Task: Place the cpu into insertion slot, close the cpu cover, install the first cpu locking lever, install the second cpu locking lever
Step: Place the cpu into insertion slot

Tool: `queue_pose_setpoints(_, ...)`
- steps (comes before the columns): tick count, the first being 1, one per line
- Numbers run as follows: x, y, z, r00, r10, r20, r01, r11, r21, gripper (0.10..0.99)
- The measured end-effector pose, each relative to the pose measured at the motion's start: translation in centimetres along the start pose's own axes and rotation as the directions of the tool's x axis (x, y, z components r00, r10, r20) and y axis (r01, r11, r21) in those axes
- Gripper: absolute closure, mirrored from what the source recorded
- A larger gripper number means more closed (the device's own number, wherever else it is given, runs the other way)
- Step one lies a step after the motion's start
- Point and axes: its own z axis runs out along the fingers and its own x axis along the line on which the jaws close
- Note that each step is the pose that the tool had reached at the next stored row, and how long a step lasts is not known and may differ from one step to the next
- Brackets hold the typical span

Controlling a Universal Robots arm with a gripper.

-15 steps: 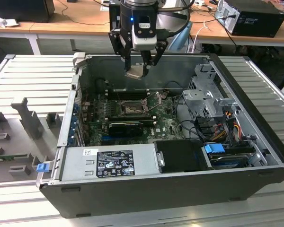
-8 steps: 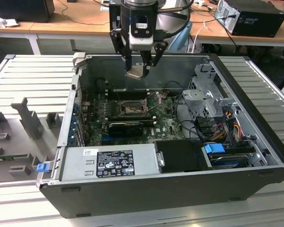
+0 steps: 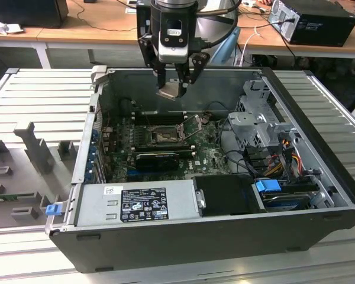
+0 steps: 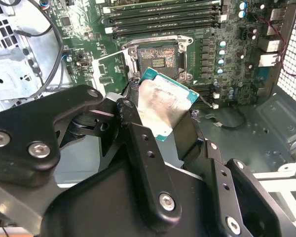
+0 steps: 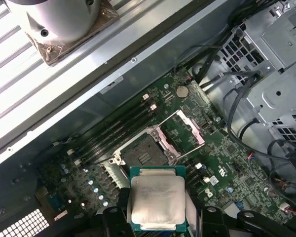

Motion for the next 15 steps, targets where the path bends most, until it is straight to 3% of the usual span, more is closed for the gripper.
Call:
queue_pose_setpoints(9,-0.01,0.00,0.05,0.9956,0.093,0.0082,-0.093,0.9957,-0.002,0.561)
queue_pose_setpoints(15,-0.01,-0.01,0.11,0.9873,0.159,0.0138,-0.159,0.9873,-0.004,0.561)
